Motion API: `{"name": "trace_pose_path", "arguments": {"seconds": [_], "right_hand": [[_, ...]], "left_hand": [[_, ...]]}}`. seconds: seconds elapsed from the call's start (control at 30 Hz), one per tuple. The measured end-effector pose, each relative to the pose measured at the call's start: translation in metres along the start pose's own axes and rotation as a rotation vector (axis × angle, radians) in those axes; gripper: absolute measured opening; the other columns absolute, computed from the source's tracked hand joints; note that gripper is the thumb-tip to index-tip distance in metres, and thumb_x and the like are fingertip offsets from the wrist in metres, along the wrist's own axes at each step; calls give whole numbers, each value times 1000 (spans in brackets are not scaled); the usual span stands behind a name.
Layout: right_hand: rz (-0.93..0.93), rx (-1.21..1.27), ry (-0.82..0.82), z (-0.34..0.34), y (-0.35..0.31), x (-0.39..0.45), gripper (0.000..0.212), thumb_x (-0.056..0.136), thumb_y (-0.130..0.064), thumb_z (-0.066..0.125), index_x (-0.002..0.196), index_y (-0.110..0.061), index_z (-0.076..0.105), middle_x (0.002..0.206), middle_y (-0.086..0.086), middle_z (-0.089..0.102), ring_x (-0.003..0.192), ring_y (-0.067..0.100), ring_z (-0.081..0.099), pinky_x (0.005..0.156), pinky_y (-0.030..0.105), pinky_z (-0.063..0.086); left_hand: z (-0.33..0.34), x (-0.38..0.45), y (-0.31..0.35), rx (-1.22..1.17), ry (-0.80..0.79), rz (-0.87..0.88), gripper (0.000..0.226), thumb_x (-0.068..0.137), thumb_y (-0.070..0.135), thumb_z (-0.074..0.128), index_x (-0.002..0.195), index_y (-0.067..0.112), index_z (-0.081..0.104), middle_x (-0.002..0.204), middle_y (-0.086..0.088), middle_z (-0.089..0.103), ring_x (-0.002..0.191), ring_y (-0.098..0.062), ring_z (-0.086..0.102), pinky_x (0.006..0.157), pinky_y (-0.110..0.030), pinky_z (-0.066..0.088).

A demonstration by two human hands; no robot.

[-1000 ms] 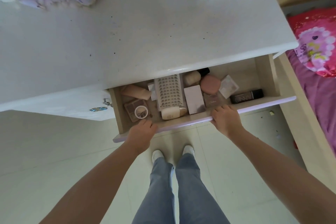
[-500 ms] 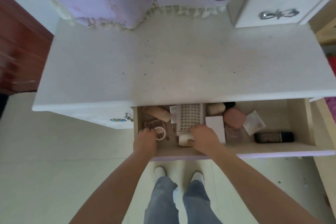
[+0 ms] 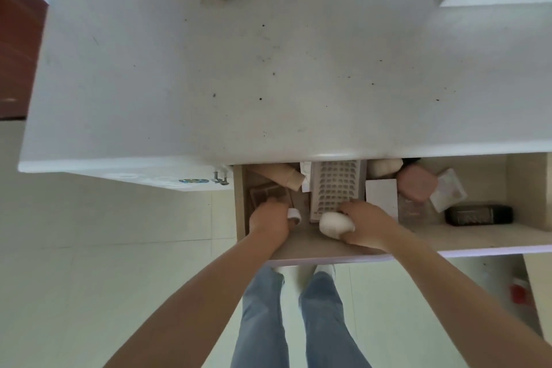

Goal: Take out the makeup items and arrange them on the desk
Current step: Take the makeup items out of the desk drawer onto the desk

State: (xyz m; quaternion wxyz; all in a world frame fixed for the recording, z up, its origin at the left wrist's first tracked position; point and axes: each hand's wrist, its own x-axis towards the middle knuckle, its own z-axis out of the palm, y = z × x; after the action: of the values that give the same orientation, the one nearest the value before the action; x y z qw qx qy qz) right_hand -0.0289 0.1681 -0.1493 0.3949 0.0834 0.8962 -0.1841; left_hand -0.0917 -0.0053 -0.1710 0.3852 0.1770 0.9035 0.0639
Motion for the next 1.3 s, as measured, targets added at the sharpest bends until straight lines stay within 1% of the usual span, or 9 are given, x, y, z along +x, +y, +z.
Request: {"name": "trace_pose_path", "arguments": {"seconds": [0.1, 0.23, 0.4, 0.57, 0.73, 0.93, 1.1, 1.2, 1.3], "right_hand": [[-14, 167, 97, -29, -17, -17, 43, 72, -23, 67, 111, -24, 49, 105, -2, 60, 87, 16, 53, 67, 20, 38], [-128, 448, 278, -77, -79, -28, 44, 66, -16, 77, 97, -25, 48, 87, -9, 58, 77, 9, 55, 63, 13, 40], [-297, 672, 366, -132, -180, -7, 36, 70, -8, 74, 77, -34, 49, 73, -14, 56, 60, -7, 55, 54, 3, 40], [-409, 610, 289, -160, -282, 51, 24, 79, -16, 67, 102, -14, 61, 90, 4, 62, 83, 20, 56, 73, 27, 43], [-378, 600, 244, -152, -343, 102, 27, 83, -20, 63, 106, -6, 61, 101, 16, 64, 100, 31, 59, 87, 40, 45], [-312, 460, 331, -131, -360, 132, 28, 87, -36, 53, 72, -12, 52, 67, -2, 50, 67, 17, 48, 56, 7, 35], [-340, 301, 503, -120, -358, 137, 38, 88, -29, 54, 117, -5, 53, 108, 11, 55, 100, 26, 53, 68, 18, 26], [-346, 311, 592, -109, -361, 136, 35, 90, -25, 51, 119, -5, 52, 113, 13, 51, 100, 27, 53, 72, 20, 28], [-312, 295, 635, -100, -366, 133, 33, 92, -26, 47, 117, -5, 52, 113, 13, 51, 97, 27, 53, 73, 23, 34]], "left_hand": [[-28, -21, -14, -185, 124, 82, 33, 88, 36, 52, 110, 12, 56, 111, -10, 58, 100, -26, 56, 79, -31, 42], [-80, -54, -62, -437, 389, 119, 28, 86, 29, 59, 105, 8, 59, 96, -9, 62, 86, -24, 56, 67, -22, 31], [-152, -74, -146, -758, 652, -67, 34, 84, 23, 62, 113, 8, 52, 86, 3, 57, 74, -15, 56, 67, -15, 37], [-194, -70, -225, -789, 803, -220, 24, 84, 23, 63, 102, 8, 60, 85, 1, 61, 71, -12, 54, 57, -6, 33], [-213, -53, -269, -768, 776, -348, 30, 84, 23, 63, 108, 5, 62, 102, -8, 67, 83, -16, 59, 71, -13, 36], [-220, -43, -293, -810, 702, -359, 27, 86, 21, 61, 107, 5, 64, 102, -12, 68, 85, -28, 64, 82, -28, 46], [-224, -42, -295, -668, 659, -355, 20, 84, 21, 60, 94, 4, 66, 84, -9, 67, 74, -24, 61, 73, -28, 45], [-223, -43, -297, -616, 611, -403, 18, 82, 22, 59, 89, 6, 66, 73, -5, 64, 80, -25, 64, 66, -24, 42], [-218, -45, -299, -581, 630, -466, 19, 83, 24, 59, 92, 8, 64, 85, -8, 70, 83, -23, 64, 64, -21, 39]]}}
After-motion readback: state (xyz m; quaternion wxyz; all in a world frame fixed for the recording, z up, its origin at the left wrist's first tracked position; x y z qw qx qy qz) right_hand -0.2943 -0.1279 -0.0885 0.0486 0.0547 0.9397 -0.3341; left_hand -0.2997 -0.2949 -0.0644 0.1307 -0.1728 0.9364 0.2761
